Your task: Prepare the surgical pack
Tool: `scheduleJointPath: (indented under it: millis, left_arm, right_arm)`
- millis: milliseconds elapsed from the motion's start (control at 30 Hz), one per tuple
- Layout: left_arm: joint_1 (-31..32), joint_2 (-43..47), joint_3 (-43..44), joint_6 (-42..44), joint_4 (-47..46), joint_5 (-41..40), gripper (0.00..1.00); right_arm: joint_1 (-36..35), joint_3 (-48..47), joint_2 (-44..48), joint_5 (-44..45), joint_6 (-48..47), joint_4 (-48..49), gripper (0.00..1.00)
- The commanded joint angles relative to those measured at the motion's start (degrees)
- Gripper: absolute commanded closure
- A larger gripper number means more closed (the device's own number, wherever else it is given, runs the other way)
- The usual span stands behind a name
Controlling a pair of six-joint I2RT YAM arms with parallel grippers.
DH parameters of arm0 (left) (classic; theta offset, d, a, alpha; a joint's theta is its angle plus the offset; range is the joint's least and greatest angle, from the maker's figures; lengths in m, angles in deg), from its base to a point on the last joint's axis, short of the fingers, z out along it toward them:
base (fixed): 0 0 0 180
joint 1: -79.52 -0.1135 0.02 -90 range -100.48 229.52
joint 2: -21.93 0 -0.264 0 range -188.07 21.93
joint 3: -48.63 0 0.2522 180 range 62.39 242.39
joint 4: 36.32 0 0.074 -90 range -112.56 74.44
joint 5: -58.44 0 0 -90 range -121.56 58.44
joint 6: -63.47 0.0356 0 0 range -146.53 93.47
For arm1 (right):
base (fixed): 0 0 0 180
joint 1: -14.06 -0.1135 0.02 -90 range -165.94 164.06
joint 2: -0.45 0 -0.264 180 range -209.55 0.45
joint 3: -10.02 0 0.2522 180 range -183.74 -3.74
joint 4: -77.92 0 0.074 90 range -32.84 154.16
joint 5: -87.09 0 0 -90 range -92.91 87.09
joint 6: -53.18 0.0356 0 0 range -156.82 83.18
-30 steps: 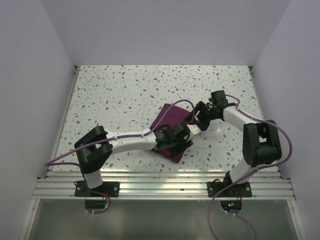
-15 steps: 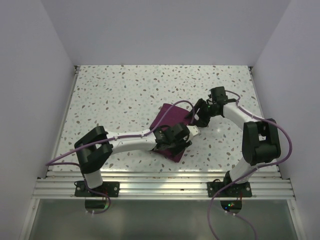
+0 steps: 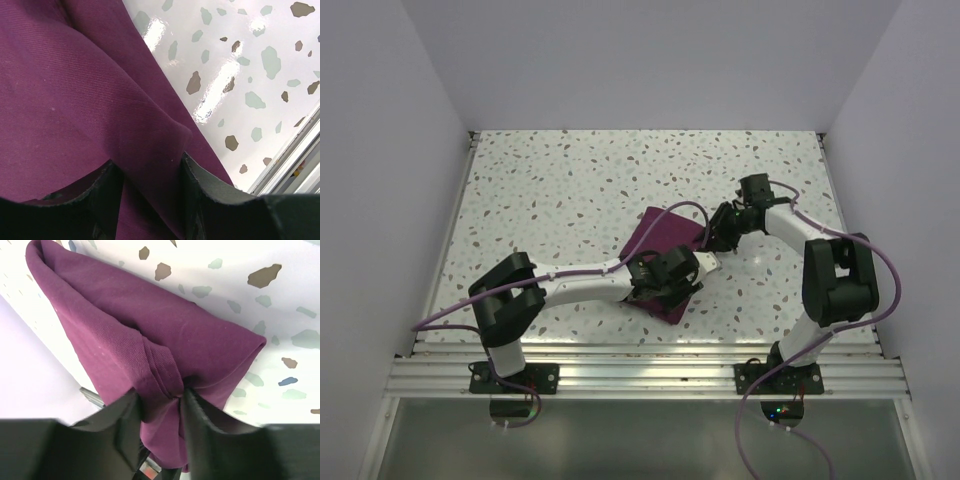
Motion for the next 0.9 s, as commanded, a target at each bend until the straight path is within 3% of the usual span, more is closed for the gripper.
scheduleJointPath:
  millis: [0,67,167,433,600,633,700,767,867]
  left_arm:
    - [0.1,-0.4,-1.0,0.9,0.4,2.3,0.52]
    - [0.1,-0.3,-1.5,0.8,0.2,2.6,0.54]
    - [0.1,-0.2,-2.4,0.5,0.0,2.9,0.57]
    - [-0.4,0.6,-7.7,-0.8,-1.5,4.7,0.66]
    - [-0.8,1.5,-11.3,-0.6,-2.2,5.0,0.67]
    - [-0.7,2.0,-11.3,-0.4,-2.1,4.8,0.66]
    - [-0.8,3.9,-11.3,0.0,-1.8,4.3,0.53]
    - [-1.1,5.6,-11.1,0.4,-1.4,4.7,0.43]
    - [-1.2,10.6,-11.3,1.7,-0.7,9.0,0.24]
  right_arm:
    - [0.2,-1.7,-0.6,0.7,-2.4,0.8,0.64]
    - [0.6,-1.5,-0.9,0.4,-3.5,0.1,0.85]
    - [1.4,-1.6,-0.5,1.2,-6.3,-2.2,1.00]
    - [5.2,-3.0,-0.8,4.8,-21.3,-11.6,1.00]
    - [5.4,-1.4,-1.4,-0.2,-23.4,-10.4,1.00]
    - [5.4,-1.1,-1.2,-0.6,-22.8,-10.3,0.98]
    - [5.5,-0.7,0.1,-2.2,-22.3,-11.1,0.93]
    - [5.4,-0.6,2.2,-2.8,-21.6,-12.6,0.72]
    - [5.5,-0.3,5.5,-4.2,-21.8,-16.9,0.60]
